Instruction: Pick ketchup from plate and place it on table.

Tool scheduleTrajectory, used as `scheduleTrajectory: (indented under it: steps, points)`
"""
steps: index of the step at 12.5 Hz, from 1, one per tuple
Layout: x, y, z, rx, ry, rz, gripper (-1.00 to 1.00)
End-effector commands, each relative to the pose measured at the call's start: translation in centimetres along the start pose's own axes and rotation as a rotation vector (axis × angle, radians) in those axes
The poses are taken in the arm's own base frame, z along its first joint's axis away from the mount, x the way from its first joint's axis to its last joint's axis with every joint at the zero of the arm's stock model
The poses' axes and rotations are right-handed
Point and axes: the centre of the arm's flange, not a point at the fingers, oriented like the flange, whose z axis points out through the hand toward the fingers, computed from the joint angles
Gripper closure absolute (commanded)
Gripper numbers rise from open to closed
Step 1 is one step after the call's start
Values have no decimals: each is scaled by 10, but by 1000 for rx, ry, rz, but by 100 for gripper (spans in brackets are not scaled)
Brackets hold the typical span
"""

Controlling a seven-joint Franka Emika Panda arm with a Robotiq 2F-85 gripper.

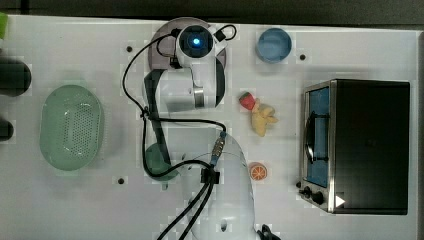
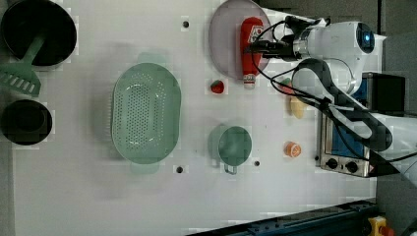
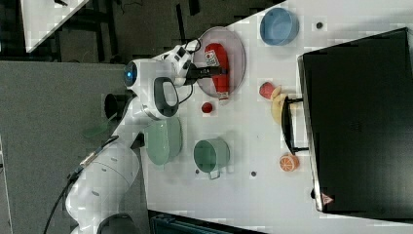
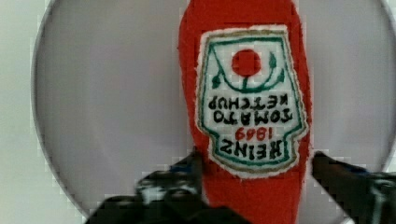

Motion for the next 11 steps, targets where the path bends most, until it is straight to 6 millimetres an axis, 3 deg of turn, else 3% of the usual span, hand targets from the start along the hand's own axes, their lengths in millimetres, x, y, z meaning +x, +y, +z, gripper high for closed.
scheduleTrajectory:
  steps: [1, 3, 5, 8, 11]
  points:
    - [4, -7, 4, 2, 9, -39, -16]
    - [10, -8, -6, 5, 30, -30, -16]
    - [21, -8, -34, 6, 62, 0, -16]
    - [28, -1, -98, -12, 61, 74, -16]
    - [28, 16, -180, -23, 81, 115, -16]
